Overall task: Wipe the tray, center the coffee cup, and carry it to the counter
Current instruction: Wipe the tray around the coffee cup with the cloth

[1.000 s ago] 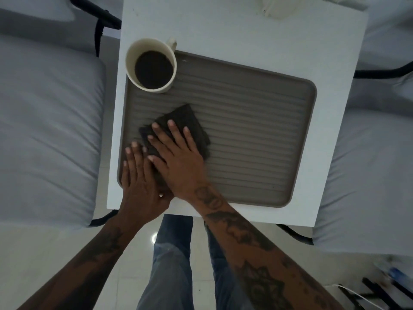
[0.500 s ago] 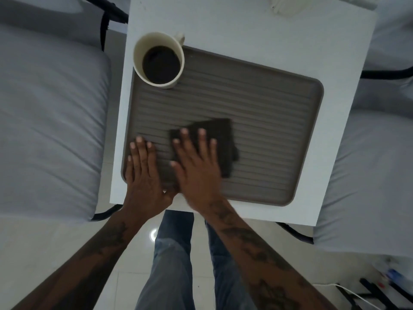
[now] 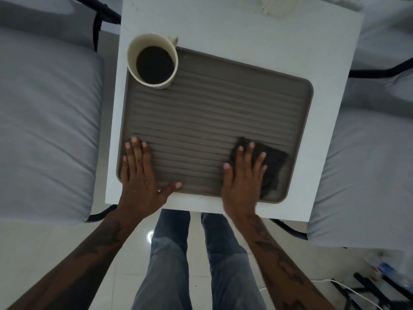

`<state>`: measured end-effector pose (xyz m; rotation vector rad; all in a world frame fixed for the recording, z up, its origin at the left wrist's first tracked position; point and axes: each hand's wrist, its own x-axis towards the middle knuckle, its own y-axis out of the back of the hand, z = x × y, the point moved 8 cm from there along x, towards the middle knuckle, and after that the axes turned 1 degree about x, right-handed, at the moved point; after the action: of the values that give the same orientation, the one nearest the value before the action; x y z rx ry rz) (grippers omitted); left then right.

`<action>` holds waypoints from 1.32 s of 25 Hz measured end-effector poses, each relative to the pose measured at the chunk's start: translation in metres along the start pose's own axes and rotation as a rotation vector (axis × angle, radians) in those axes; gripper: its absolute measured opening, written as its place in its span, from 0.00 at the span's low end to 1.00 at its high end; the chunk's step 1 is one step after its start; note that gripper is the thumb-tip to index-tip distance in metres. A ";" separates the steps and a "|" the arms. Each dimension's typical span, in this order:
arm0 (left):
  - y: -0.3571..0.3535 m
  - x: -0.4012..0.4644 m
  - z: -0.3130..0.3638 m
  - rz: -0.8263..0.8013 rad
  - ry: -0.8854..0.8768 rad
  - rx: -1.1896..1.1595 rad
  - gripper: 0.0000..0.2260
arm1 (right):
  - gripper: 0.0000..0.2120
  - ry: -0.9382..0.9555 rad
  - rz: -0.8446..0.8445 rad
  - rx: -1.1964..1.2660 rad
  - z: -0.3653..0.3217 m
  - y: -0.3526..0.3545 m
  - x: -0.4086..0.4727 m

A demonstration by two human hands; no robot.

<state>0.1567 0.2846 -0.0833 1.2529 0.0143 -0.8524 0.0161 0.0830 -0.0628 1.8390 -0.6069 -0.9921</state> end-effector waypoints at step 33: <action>0.006 -0.001 0.004 0.000 0.025 -0.034 0.57 | 0.26 0.625 -0.194 -0.007 -0.100 -0.009 0.027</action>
<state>0.1576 0.2826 -0.0763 1.2321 0.0492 -0.8334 0.1141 0.1162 -0.0569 2.0857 -0.0458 -0.4824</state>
